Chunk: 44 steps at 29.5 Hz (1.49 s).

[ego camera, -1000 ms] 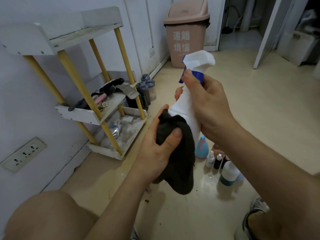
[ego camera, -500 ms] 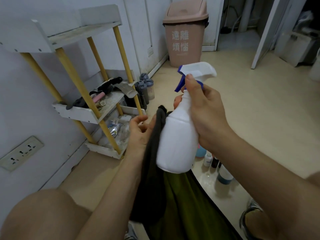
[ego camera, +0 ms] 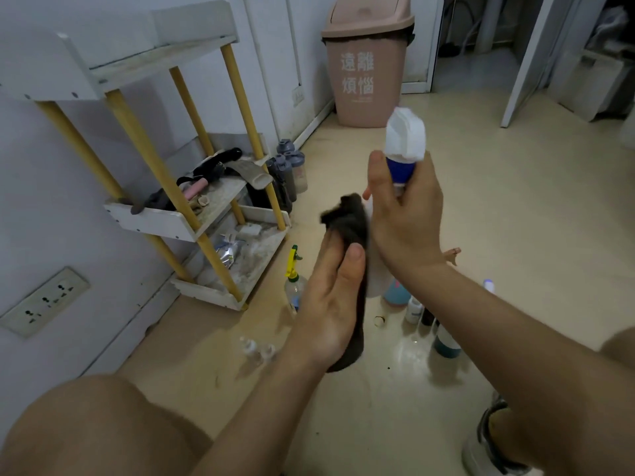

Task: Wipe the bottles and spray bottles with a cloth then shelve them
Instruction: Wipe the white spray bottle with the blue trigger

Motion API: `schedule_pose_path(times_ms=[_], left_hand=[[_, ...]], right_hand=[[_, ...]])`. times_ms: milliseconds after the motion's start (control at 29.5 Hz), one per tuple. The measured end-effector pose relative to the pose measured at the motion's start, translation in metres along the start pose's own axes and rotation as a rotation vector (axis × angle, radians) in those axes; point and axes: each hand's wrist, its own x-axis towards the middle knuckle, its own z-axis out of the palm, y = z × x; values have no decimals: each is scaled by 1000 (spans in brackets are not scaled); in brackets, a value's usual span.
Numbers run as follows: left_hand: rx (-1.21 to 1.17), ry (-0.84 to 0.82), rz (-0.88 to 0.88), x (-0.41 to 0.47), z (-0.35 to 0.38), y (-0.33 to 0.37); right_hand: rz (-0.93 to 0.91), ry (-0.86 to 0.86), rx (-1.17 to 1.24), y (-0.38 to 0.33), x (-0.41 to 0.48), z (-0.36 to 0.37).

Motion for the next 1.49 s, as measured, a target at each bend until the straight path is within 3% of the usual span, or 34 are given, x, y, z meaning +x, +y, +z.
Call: schedule_pose_path(times_ms=[136,203,271,440,508,610,678,745,847,915,983,1017,1084,1152,1288,1491], left_hand=[[358,-107,138,4,-13,-8],[535,-146,232,5,-20,-14],[547,-114,209,2,-21,-11],[188,-27,-84,9,-22,-14],[-18,-104,-177,12,-28,-15],[-523,-312,-257,7,-35,-22],[-747,-211,-379,2,-34,-31],[-790,-47,-466,-2,-31,-42],[-759,-135,-435,-8,-26,-32],[-694,-243,-350,-5,-24,-19],[-482,-92,-287,5,-24,-15],[-342,19,-249,10,-24,-15],[-48,171,-159,15,-23,-13],[187,233,-67,13,-18,-11],[269,299,5,10,-13,-14],[160,254,-83,19,-6,-5]], right_hand=[[562,29,186,19,7,-4],[603,-25,233,13,6,-6],[480,-73,241,1,4,-6],[267,-164,217,-21,-2,-5],[222,-244,265,-33,-5,-6],[235,-386,411,-49,-5,-11],[301,-461,516,-53,-3,-15],[404,-488,627,-50,0,-17],[468,-384,603,-32,3,-16],[311,-315,221,-24,10,-20],[203,-396,-145,-25,12,-24],[265,-457,-214,-26,10,-24],[492,-548,-81,-31,-5,-19],[588,-468,119,-26,-19,-9],[772,-372,395,-15,-27,-9],[468,-518,116,-11,-28,-9]])
